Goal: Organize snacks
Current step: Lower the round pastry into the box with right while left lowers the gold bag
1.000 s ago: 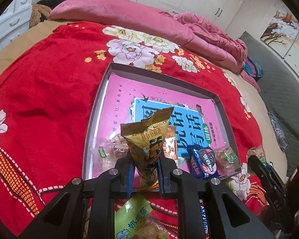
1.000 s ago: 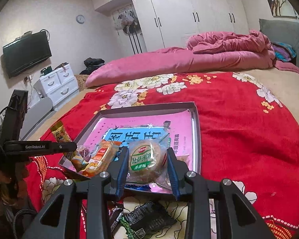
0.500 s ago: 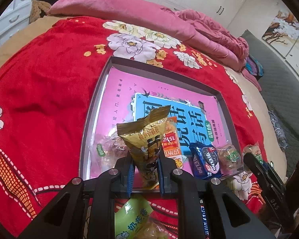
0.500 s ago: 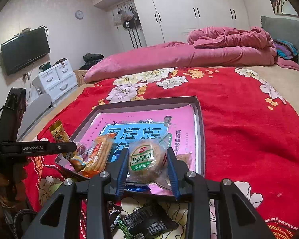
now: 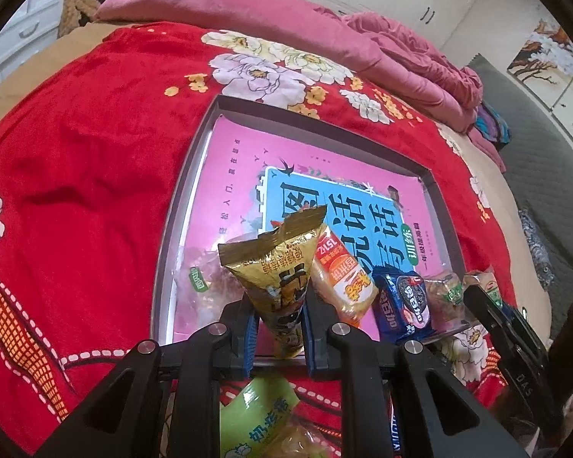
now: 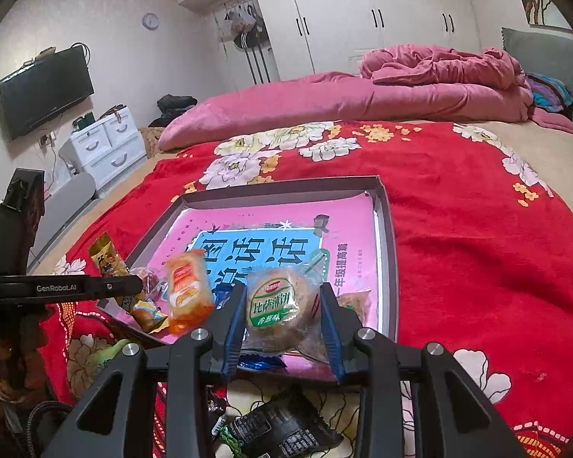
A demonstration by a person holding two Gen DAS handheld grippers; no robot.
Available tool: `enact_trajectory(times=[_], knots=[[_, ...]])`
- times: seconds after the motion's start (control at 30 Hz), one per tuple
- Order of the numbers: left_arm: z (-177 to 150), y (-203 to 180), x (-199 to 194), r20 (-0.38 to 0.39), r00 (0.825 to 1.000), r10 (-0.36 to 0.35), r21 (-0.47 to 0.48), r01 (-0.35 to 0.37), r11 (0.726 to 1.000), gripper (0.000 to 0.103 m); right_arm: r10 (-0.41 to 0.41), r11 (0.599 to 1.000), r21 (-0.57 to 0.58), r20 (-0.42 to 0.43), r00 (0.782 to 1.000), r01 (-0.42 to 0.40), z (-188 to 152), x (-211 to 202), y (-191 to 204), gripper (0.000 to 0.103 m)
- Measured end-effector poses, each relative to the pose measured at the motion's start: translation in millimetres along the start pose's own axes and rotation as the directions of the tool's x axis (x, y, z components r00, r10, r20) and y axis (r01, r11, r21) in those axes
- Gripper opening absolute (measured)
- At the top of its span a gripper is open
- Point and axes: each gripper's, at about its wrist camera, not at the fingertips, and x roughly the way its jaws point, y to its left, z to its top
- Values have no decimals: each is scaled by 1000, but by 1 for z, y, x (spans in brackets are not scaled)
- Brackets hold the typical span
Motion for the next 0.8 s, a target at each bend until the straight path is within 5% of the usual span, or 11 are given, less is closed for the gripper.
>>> enact_trajectory(times=[0.8], knots=[[-1,-10,3,-14,1000,-11,26,12,1000,20,12,1000,-28,-52,999,-14,-7,20,8,37]])
